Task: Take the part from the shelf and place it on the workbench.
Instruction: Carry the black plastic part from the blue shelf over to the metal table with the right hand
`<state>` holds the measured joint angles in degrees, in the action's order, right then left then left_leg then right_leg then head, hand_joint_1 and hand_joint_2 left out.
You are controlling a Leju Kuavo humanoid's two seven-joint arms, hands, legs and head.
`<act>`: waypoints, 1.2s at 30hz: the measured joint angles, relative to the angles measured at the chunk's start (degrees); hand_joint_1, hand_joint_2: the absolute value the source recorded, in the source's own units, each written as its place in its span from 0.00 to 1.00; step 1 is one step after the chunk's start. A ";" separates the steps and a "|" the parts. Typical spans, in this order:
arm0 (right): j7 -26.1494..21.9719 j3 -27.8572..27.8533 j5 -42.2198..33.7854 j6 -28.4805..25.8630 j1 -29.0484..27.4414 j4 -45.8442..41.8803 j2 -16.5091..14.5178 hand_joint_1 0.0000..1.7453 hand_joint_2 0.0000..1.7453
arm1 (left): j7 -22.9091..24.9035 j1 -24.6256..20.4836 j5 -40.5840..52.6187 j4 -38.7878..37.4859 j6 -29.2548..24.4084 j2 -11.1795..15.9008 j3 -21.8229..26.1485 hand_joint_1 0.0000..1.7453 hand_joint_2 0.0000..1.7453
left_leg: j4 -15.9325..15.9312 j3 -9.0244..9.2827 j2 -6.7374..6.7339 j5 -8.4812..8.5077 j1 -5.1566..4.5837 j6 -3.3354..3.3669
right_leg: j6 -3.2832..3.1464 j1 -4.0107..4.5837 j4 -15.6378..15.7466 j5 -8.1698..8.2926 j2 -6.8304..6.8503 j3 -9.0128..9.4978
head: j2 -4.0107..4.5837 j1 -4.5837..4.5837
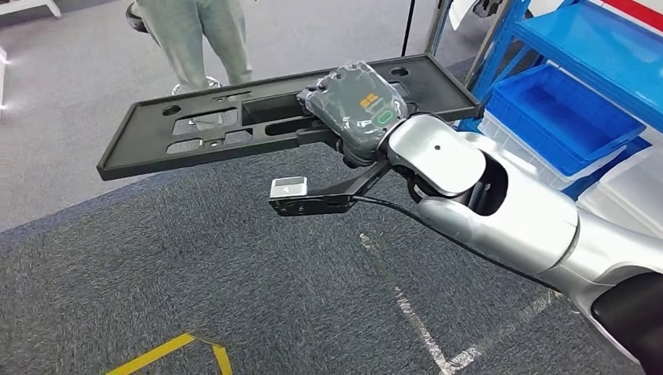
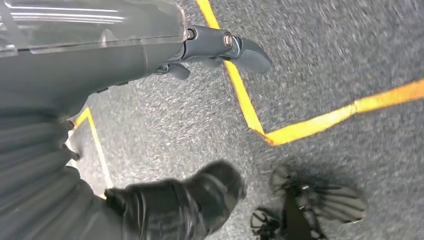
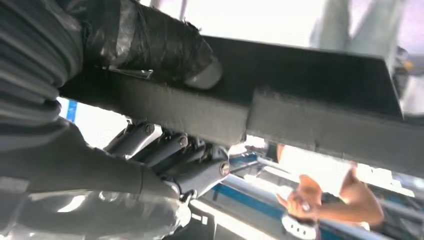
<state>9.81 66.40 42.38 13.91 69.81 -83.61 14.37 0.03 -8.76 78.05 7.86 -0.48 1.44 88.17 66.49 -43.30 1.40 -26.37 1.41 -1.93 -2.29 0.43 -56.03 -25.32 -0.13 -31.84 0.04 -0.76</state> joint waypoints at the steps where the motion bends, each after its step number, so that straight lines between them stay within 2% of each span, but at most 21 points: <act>1: -0.02 0.01 0.00 0.02 -0.10 0.06 -0.01 1.00 1.00 | -0.02 -0.11 0.01 0.01 -0.01 0.01 0.00 0.00 1.00 | 3.90 -1.59 -0.65 -1.76 0.02 -0.18 | -0.04 0.10 -0.11 0.02 0.78 -0.13 | 0.00 -0.02; 3: -0.09 0.03 0.00 0.05 -0.32 0.17 -0.05 1.00 1.00 | -0.07 -0.14 0.08 0.01 0.03 0.01 0.00 0.00 1.00 | 8.60 -3.15 -1.06 -3.40 0.03 -0.47 | -0.03 0.20 -0.54 -0.05 2.25 -0.55 | 0.01 -0.03; 4: -0.14 0.04 0.00 0.05 -0.38 0.22 -0.09 1.00 1.00 | -0.10 -0.08 0.16 0.01 0.07 0.01 0.00 0.00 1.00 | 7.81 -2.37 -1.15 -2.83 0.04 -0.56 | 0.01 0.20 -0.83 -0.13 2.90 -0.82 | 0.01 -0.05; 6: -0.22 0.04 0.00 0.02 -0.37 0.28 -0.14 1.00 1.00 | -0.19 0.00 0.31 0.01 0.18 0.05 0.00 0.00 1.00 | 0.54 2.07 -2.09 -0.11 0.01 -0.64 | 0.31 0.17 -1.57 -0.46 4.08 -1.28 | 0.01 -0.05; 8: -0.25 0.04 0.00 -0.01 -0.28 0.35 -0.15 1.00 1.00 | -0.23 -0.11 0.37 0.01 0.28 0.08 0.00 0.00 1.00 | -5.75 5.82 -3.59 1.36 -0.37 -0.12 | 0.77 0.42 -2.25 -0.86 4.99 -1.67 | 0.01 0.01; 9: -0.26 0.04 0.00 -0.01 -0.22 0.39 -0.15 1.00 1.00 | -0.23 -0.17 0.39 0.01 0.31 0.08 0.00 0.00 1.00 | -7.03 6.45 -3.99 1.41 -0.55 0.31 | 0.96 0.57 -2.48 -0.98 5.35 -1.81 | 0.01 0.10; 12: -0.31 0.04 0.00 -0.01 -0.15 0.52 -0.26 1.00 1.00 | -0.19 -0.05 0.42 0.01 0.34 0.10 0.00 0.00 1.00 | -7.30 6.22 -2.75 1.78 -0.66 1.56 | 1.39 0.68 -2.64 -1.16 6.18 -1.98 | 0.00 0.30; 14: -0.31 0.04 -0.01 -0.02 -0.15 0.64 -0.31 1.00 1.00 | -0.13 0.07 0.43 0.01 0.35 0.14 0.00 0.00 1.00 | -7.68 6.20 -1.85 2.16 -0.46 2.19 | 1.87 0.35 -4.45 -2.70 4.27 -2.81 | 0.00 0.36; 16: -0.31 0.04 -0.09 -0.02 -0.21 0.81 -0.29 1.00 1.00 | -0.06 -0.01 0.47 0.01 0.35 0.20 0.00 0.00 1.00 | -7.93 6.16 -0.91 2.43 -0.32 2.61 | 2.27 0.01 -10.89 -6.16 1.33 -5.71 | 0.01 0.43; 18: -0.32 0.05 -0.19 -0.02 -0.48 1.03 -0.28 1.00 1.00 | 0.06 -0.11 0.51 0.01 0.35 0.22 0.00 0.00 1.00 | -7.97 6.06 0.25 2.54 -0.31 2.77 | 2.40 -0.08 -18.01 -8.57 0.36 -9.18 | 0.01 0.46; 19: -0.32 0.06 -0.22 -0.01 -0.64 1.14 -0.28 1.00 1.00 | 0.14 -0.12 0.52 0.01 0.35 0.22 0.00 0.00 1.00 | -7.93 6.03 0.93 2.55 -0.30 2.79 | 2.37 -0.13 -19.11 -8.25 0.26 -9.89 | 0.01 0.46; 21: -0.32 0.07 -0.24 -0.02 -0.75 1.33 -0.29 1.00 1.00 | 0.26 -0.10 0.56 0.01 0.35 0.22 0.00 0.00 1.00 | -7.80 6.04 2.36 2.54 -0.25 2.77 | 2.17 -0.32 -14.96 -4.76 -0.19 -8.33 | 0.01 0.48; 23: -0.30 0.07 -0.24 -0.02 -0.55 1.51 -0.28 1.00 1.00 | 0.27 -0.14 0.61 0.01 0.35 0.24 0.00 0.00 1.00 | -7.63 5.85 3.71 2.58 -0.17 2.54 | 1.98 -0.70 -7.53 -1.12 -2.69 -5.14 | 0.01 0.44; 25: -0.30 0.07 -0.25 -0.01 -0.40 1.69 -0.31 1.00 1.00 | 0.27 -0.22 0.64 0.01 0.36 0.30 0.00 0.00 1.00 | -7.60 5.25 4.90 2.92 0.01 1.90 | 1.98 -0.86 -3.81 -0.28 -4.48 -3.50 | 0.00 0.46; 27: -0.31 0.07 -0.27 -0.01 -0.38 1.80 -0.36 1.00 1.00 | 0.28 -0.10 0.66 0.01 0.38 0.34 0.00 0.00 1.00 | -7.98 4.82 6.20 3.49 0.27 0.99 | 1.84 -0.73 -3.06 -0.31 -3.56 -3.20 | 0.00 0.63; 28: -0.31 0.07 -0.28 -0.01 -0.37 1.86 -0.43 1.00 1.00 | 0.28 0.03 0.67 0.00 0.40 0.30 0.00 0.00 1.00 | -7.92 4.60 5.94 3.40 0.29 0.64 | 1.59 -0.73 -2.74 -0.12 -2.89 -3.04 | -0.01 0.61; 30: -0.28 0.07 -0.28 -0.02 -0.20 1.97 -0.56 1.00 1.00 | 0.28 0.17 0.70 -0.01 0.44 0.24 0.00 0.00 1.00 | -4.84 3.02 3.16 1.43 0.03 0.18 | 0.99 -0.80 -2.03 0.25 -1.45 -2.66 | 0.00 0.31; 31: -0.27 0.07 -0.28 -0.02 -0.14 2.02 -0.62 1.00 1.00 | 0.27 0.11 0.72 -0.02 0.44 0.21 0.00 0.00 1.00 | -1.51 1.46 1.18 -0.34 -0.10 0.07 | 0.78 -0.65 -1.90 0.33 -0.72 -2.54 | 0.00 0.14; 33: -0.28 0.07 -0.28 -0.01 -0.13 2.14 -0.65 1.00 1.00 | 0.22 -0.05 0.77 -0.02 0.45 0.23 0.00 0.00 1.00 | 5.74 -1.76 -0.64 -3.26 -0.14 -0.05 | 0.54 -0.22 -1.91 0.30 0.75 -2.59 | 0.01 -0.03; 34: -0.30 0.07 -0.28 0.01 -0.19 2.21 -0.66 1.00 1.00 | 0.20 -0.07 0.78 -0.02 0.46 0.22 0.00 0.00 1.00 | 7.47 -2.41 -0.91 -3.56 -0.16 0.03 | 0.45 -0.01 -1.94 0.24 1.47 -2.60 | 0.01 -0.03; 36: -0.33 0.07 -0.28 0.01 -0.20 2.28 -0.67 1.00 1.00 | 0.19 0.00 0.79 -0.02 0.48 0.22 0.00 0.00 1.00 | 4.39 -0.35 -1.24 -1.43 -0.41 0.53 | 0.29 0.37 -1.98 0.12 2.77 -2.57 | 0.01 -0.05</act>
<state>9.49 66.47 42.10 13.92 69.62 -81.32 13.70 0.22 -8.76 78.84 7.85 0.00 1.66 88.17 70.88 -43.64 0.16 -27.80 1.00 -1.40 -2.00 0.80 -58.01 -25.20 2.64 -34.41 0.04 -0.81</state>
